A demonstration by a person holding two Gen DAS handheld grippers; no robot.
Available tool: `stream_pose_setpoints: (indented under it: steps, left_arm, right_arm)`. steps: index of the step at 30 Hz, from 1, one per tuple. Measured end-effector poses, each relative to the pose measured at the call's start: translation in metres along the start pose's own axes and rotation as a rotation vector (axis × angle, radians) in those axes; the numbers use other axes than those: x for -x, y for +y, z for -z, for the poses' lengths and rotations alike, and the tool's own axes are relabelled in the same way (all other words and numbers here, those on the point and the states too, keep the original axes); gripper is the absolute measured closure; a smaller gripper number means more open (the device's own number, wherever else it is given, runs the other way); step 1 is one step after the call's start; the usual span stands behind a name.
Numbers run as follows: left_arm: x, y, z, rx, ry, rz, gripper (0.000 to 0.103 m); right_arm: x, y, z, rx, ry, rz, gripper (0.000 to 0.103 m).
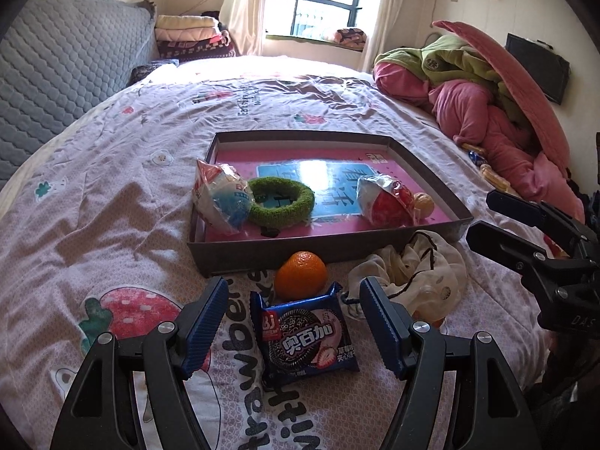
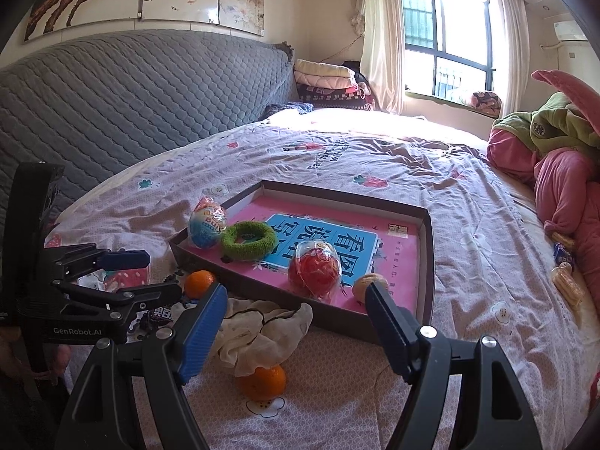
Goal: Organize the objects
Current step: 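Move the left gripper to the cookie pack while the right approaches the cloth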
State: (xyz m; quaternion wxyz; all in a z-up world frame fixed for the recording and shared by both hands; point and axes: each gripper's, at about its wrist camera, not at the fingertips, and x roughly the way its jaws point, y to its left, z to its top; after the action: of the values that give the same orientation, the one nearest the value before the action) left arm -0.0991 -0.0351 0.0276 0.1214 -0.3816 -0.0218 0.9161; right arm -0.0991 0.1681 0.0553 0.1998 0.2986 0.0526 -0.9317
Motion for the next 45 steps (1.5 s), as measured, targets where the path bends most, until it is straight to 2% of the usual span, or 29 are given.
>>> stream_pose_setpoints:
  steps: [18,45]
  left_arm:
    - [-0.009,-0.012,0.012,-0.053,0.052,0.023,0.029]
    - [-0.007,-0.002,0.032,-0.057,0.11,0.051,0.029]
  right_arm:
    - [-0.023,-0.001,0.011,-0.02,0.101,-0.018,0.028]
    - [-0.051,0.009,0.019,-0.021,0.185,-0.019,0.028]
